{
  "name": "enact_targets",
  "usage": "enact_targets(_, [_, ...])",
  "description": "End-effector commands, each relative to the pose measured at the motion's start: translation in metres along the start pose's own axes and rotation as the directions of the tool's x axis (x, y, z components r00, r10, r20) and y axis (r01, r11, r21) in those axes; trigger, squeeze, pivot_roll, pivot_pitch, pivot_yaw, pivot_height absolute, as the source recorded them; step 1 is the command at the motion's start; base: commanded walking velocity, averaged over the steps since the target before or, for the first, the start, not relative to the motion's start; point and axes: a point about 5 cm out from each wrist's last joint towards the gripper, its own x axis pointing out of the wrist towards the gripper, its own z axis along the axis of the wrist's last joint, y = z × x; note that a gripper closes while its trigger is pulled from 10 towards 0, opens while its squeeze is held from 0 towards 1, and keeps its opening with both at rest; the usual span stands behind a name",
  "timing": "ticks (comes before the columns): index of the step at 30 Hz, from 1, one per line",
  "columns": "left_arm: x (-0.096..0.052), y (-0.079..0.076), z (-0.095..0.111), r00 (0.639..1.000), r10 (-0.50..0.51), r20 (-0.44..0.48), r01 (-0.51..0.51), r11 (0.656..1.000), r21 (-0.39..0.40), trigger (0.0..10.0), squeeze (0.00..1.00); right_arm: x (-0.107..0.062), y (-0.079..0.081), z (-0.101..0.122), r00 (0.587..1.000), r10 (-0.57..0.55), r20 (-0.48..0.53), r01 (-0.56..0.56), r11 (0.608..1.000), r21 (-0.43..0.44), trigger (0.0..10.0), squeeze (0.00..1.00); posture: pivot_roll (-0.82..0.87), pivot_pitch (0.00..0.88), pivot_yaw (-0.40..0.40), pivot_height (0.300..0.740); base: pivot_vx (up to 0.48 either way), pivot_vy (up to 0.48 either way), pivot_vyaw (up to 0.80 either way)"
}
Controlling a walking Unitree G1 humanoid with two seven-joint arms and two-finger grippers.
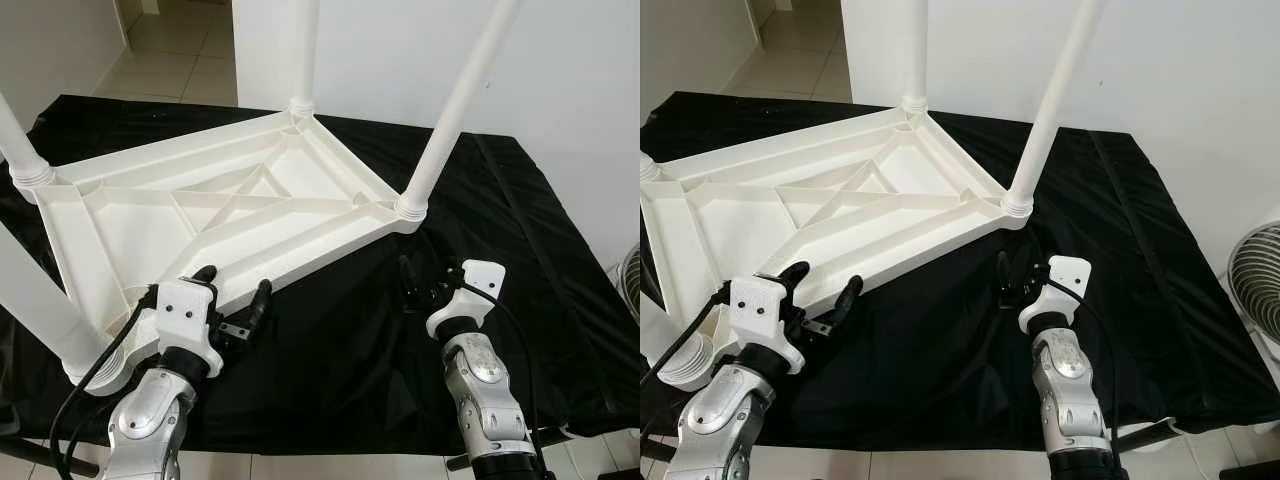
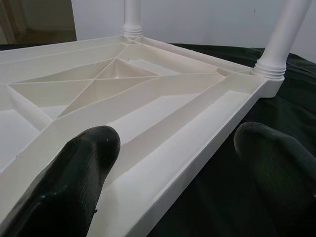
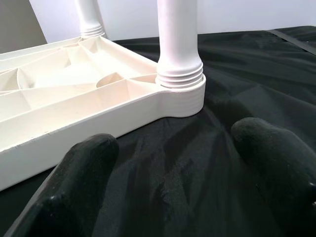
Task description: Building children table
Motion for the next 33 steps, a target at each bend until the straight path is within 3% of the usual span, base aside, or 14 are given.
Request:
enact_targets(1, [-0.001, 0.000, 0.000, 0.998, 0.055, -0.005, -0.055, 0.998, -0.017, 10.0, 0.00, -0.004, -0.005, -0.007, 1.000, -0.018, -0.021, 0.018, 1.000, 0.006, 10.0, 0.00, 0.09, 0.127, -0.076, 0.740, 0.000, 0.000, 0.00])
enact_targets(14, [-0.017, 0.005, 0.006, 0.999, 0.047, -0.005, -0.047, 0.999, -0.009, 10.0, 0.00, 0.001, -0.003, -0.007, 1.000, -0.007, -0.020, 0.007, 1.000, 0.006, 10.0, 0.00, 0.11, 0.125, -0.084, 0.740, 0.000, 0.000, 0.00])
enact_targets(16, [-0.022, 0.012, 0.007, 0.997, 0.073, -0.006, -0.073, 0.997, -0.002, 10.0, 0.00, 0.001, -0.003, -0.007, 1.000, -0.007, -0.019, 0.007, 1.000, 0.006, 10.0, 0.00, 0.11, 0.124, -0.086, 0.740, 0.000, 0.000, 0.00])
enact_targets(18, [-0.036, 0.028, 0.009, 0.989, 0.144, -0.013, -0.144, 0.989, 0.023, 10.0, 0.00, 0.003, -0.001, -0.009, 1.000, 0.000, -0.022, 0.000, 1.000, 0.012, 10.0, 0.00, 0.14, 0.127, -0.086, 0.740, 0.000, 0.000, 0.00])
enact_targets(20, [-0.036, 0.028, 0.009, 0.989, 0.144, -0.013, -0.144, 0.989, 0.023, 10.0, 0.00, 0.003, -0.001, -0.009, 1.000, 0.000, -0.022, 0.000, 1.000, 0.012, 10.0, 0.00, 0.14, 0.127, -0.086, 0.740, 0.000, 0.000, 0.00])
enact_targets(27, [-0.056, 0.040, 0.015, 0.982, 0.186, -0.032, -0.183, 0.980, 0.084, 10.0, 0.00, 0.007, 0.012, -0.014, 0.999, 0.031, -0.031, -0.030, 0.999, 0.044, 10.0, 0.00, 0.19, 0.135, -0.090, 0.740, 0.000, 0.000, 0.00])
enact_targets(33, [-0.059, 0.044, 0.017, 0.980, 0.196, -0.035, -0.192, 0.977, 0.097, 10.0, 0.00, 0.009, 0.015, -0.016, 0.999, 0.041, -0.033, -0.039, 0.998, 0.051, 10.0, 0.00, 0.21, 0.137, -0.092, 0.740, 0.000, 0.000, 0.00])
